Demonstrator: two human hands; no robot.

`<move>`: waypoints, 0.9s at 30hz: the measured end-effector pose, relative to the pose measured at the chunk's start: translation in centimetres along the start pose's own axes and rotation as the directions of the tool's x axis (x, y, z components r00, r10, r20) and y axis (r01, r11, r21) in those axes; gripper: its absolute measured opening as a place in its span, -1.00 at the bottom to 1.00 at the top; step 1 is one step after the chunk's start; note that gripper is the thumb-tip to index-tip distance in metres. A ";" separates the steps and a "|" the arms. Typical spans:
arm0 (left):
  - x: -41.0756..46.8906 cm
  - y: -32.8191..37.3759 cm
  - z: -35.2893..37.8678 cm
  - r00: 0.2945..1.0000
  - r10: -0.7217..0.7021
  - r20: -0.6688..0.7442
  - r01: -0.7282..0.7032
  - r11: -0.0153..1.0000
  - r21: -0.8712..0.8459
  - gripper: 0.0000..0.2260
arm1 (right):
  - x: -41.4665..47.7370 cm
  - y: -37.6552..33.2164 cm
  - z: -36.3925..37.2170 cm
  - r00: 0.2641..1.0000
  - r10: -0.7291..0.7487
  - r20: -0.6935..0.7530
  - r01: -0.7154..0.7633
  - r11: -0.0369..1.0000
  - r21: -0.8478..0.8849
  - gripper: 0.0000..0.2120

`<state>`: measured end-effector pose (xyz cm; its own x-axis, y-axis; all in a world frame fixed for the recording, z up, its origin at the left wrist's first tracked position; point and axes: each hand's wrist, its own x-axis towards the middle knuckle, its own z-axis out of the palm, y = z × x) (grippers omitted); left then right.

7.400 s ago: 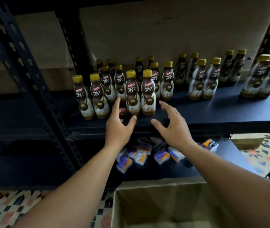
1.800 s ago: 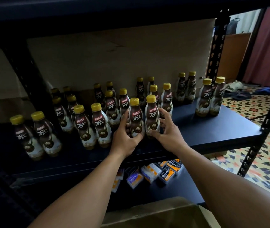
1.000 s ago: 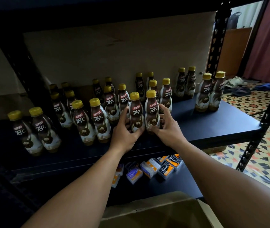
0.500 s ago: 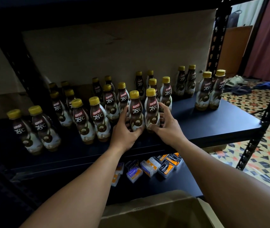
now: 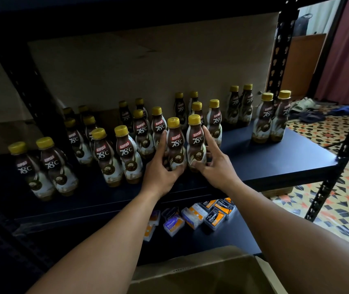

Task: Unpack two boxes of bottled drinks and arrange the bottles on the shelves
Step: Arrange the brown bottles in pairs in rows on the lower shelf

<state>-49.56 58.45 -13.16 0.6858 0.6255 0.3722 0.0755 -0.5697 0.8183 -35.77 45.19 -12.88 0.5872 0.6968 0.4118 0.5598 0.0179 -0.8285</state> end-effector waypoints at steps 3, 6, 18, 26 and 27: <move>0.0 0.0 0.0 1.000 -0.006 -0.002 0.006 1.000 0.001 -0.06 | 0.0 0.0 0.0 1.000 0.003 0.001 -0.003 1.000 0.001 -0.02; 0.0 0.2 0.0 1.000 -0.003 -0.005 0.003 1.000 0.005 -0.06 | 0.0 0.1 -0.1 1.000 0.001 -0.001 -0.001 1.000 0.006 -0.02; -0.1 0.2 0.0 1.000 0.001 -0.009 0.000 1.000 0.020 -0.06 | 0.0 0.3 -0.1 1.000 0.002 0.007 -0.002 1.000 -0.004 -0.03; -0.2 0.4 -0.1 1.000 -0.014 -0.005 0.014 1.000 0.021 -0.06 | -0.1 0.3 -0.1 1.000 0.016 0.016 -0.016 1.000 -0.005 -0.03; -0.2 0.4 0.0 1.000 -0.017 -0.004 0.017 1.000 0.019 -0.06 | -0.1 0.4 -0.2 1.000 0.019 0.015 -0.019 1.000 -0.004 -0.02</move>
<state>-49.68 58.13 -12.86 0.6813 0.6373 0.3602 0.1007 -0.5689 0.8162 -35.52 45.03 -13.15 0.5891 0.7078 0.3900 0.5508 0.0015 -0.8346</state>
